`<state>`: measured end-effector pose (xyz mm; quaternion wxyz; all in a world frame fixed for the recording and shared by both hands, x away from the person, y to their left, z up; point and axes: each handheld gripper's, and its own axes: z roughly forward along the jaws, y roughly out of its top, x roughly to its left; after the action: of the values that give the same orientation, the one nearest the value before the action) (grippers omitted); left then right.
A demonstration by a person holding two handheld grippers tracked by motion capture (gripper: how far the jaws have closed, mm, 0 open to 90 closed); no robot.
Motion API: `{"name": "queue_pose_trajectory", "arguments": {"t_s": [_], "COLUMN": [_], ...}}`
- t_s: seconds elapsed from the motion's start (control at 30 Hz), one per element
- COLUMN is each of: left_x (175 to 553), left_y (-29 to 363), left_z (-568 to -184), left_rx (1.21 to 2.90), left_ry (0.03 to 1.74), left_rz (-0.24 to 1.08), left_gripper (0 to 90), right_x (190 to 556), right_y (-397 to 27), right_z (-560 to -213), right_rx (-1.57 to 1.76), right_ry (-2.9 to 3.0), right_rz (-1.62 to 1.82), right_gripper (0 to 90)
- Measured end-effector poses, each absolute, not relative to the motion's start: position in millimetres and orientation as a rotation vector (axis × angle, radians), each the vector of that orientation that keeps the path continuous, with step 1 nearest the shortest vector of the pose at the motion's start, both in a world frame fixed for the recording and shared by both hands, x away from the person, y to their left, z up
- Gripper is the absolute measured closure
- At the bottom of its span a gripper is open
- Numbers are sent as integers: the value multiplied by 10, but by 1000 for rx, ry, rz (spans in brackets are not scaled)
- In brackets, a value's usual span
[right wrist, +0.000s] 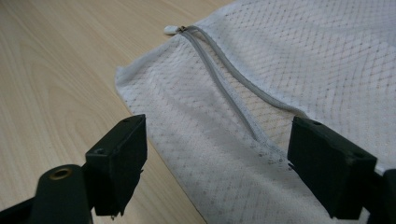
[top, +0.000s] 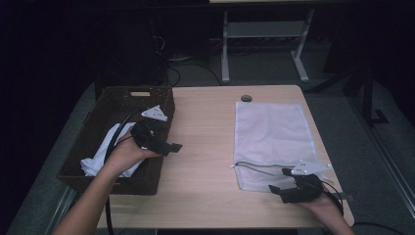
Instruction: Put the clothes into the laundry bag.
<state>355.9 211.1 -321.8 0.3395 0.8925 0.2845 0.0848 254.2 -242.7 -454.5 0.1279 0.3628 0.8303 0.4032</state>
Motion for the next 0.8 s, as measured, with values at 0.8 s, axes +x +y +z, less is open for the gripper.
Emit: {"name": "queue_pose_trajectory", "arguments": {"t_s": [0.8], "left_x": [3740], "left_y": [2794], "left_z": [-3161], "left_rx": [2335], "left_ry": [964], "left_rz": [322], "left_gripper": [140], "right_x": [2554], "right_y": [-2416], "right_z": [-4573], "right_rx": [1052], "right_ry": [2415], "right_rz": [1156], "right_gripper": [164]}}
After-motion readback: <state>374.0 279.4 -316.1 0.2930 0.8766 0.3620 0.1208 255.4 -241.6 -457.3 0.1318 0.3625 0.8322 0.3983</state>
